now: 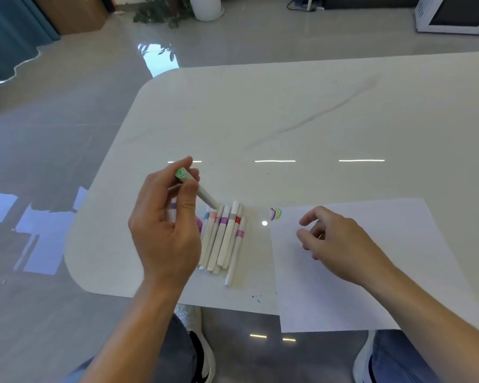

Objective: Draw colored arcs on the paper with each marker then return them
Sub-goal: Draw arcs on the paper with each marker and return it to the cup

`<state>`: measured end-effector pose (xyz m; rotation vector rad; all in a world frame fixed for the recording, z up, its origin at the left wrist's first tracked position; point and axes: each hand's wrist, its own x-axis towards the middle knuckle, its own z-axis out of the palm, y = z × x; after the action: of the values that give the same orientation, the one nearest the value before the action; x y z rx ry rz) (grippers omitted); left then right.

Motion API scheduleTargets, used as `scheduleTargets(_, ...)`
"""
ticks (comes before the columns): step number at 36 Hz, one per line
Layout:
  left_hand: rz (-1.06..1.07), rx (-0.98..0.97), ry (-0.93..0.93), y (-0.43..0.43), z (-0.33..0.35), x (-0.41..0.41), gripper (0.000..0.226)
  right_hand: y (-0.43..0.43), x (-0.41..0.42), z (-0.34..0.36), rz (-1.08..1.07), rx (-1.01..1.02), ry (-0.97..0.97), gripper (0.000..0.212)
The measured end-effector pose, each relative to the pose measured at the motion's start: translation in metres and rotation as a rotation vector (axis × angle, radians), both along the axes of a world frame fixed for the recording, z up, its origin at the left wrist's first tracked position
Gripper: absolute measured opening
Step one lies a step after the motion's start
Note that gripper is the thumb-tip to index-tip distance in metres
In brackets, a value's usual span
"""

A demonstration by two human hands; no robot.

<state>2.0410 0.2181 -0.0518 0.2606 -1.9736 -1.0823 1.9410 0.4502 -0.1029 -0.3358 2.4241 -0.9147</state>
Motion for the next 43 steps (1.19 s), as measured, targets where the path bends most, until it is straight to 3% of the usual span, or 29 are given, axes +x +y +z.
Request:
scheduleTargets(2, 0.056, -0.098, 0.035, -0.009, 0.003, 0.003, 0.023, -0.002, 0.003, 0.000, 0.047, 0.056, 0.016, 0.013)
scheduleTargets(8, 0.176, -0.135, 0.041, -0.029, 0.013, 0.009, 0.026, -0.002, 0.008, 0.000, 0.126, 0.178, 0.093, 0.020)
scheduleTargets(18, 0.241, -0.089, -0.410, -0.038, 0.000, 0.012, 0.019, -0.002, 0.008, 0.003, 0.165, 0.244, 0.134, 0.026)
scheduleTargets(24, 0.296, -0.098, -0.532, -0.040, -0.009, 0.007, 0.012, -0.001, 0.008, 0.005, 0.177, 0.263, 0.136, 0.027)
scheduleTargets(32, 0.346, -0.121, -0.554, -0.038, -0.010, 0.008, 0.011, -0.001, 0.009, 0.007, 0.188, 0.283, 0.147, 0.028)
scheduleTargets(43, 0.329, -0.253, -0.448, -0.021, -0.006, 0.003, 0.029, -0.002, 0.008, 0.009, 0.195, 0.302, 0.156, 0.028)
